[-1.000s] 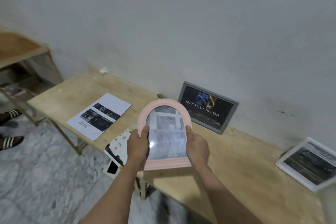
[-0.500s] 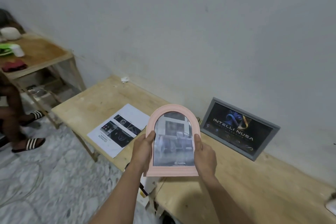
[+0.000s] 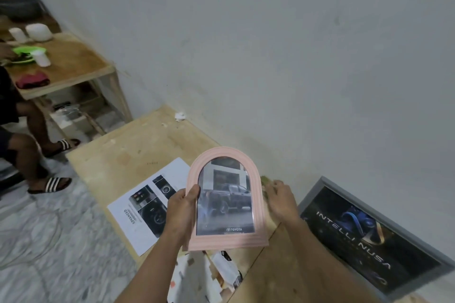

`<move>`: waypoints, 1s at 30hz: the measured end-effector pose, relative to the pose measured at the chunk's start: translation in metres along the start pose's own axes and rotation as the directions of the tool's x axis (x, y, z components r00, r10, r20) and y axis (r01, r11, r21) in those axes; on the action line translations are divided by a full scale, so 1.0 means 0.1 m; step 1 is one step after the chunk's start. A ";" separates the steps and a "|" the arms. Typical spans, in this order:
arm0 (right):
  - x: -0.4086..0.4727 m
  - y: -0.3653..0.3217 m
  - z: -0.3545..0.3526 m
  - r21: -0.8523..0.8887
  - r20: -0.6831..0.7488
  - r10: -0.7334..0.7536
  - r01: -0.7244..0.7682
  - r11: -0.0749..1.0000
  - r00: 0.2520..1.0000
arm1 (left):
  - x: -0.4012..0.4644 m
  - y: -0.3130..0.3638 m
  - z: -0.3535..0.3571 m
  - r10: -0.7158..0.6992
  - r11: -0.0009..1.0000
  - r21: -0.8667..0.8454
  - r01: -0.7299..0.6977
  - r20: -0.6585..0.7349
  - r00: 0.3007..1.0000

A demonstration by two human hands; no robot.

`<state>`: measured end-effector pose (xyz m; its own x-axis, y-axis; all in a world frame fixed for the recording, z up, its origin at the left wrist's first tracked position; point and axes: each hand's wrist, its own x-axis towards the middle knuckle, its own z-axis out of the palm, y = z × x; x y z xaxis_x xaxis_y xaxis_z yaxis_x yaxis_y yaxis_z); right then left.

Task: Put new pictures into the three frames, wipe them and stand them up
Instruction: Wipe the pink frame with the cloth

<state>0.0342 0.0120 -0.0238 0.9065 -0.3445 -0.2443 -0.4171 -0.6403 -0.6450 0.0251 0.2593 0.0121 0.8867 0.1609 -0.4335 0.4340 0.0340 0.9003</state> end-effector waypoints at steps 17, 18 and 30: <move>0.86 0.58 0.61 -0.542 0.002 -0.027 0.024 0.840 1.000 | 0.45 -0.15 -0.02 -0.075 0.996 -0.061 0.069 -0.100 0.992; 0.88 0.60 0.60 -0.540 0.025 -0.008 0.021 0.842 1.000 | 0.45 -0.16 -0.03 -0.079 0.995 -0.069 0.072 -0.098 0.992; -0.19 -0.91 -0.16 -0.008 -0.364 -0.474 0.507 0.862 0.802 | -0.07 -0.11 -0.40 0.107 0.992 0.046 -0.113 0.114 0.988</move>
<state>0.0542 0.0657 0.0514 0.9004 -0.2225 0.3738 0.0991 -0.7319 -0.6742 0.0077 0.2975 0.0070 0.9405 0.0498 -0.3361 0.3378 -0.0303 0.9407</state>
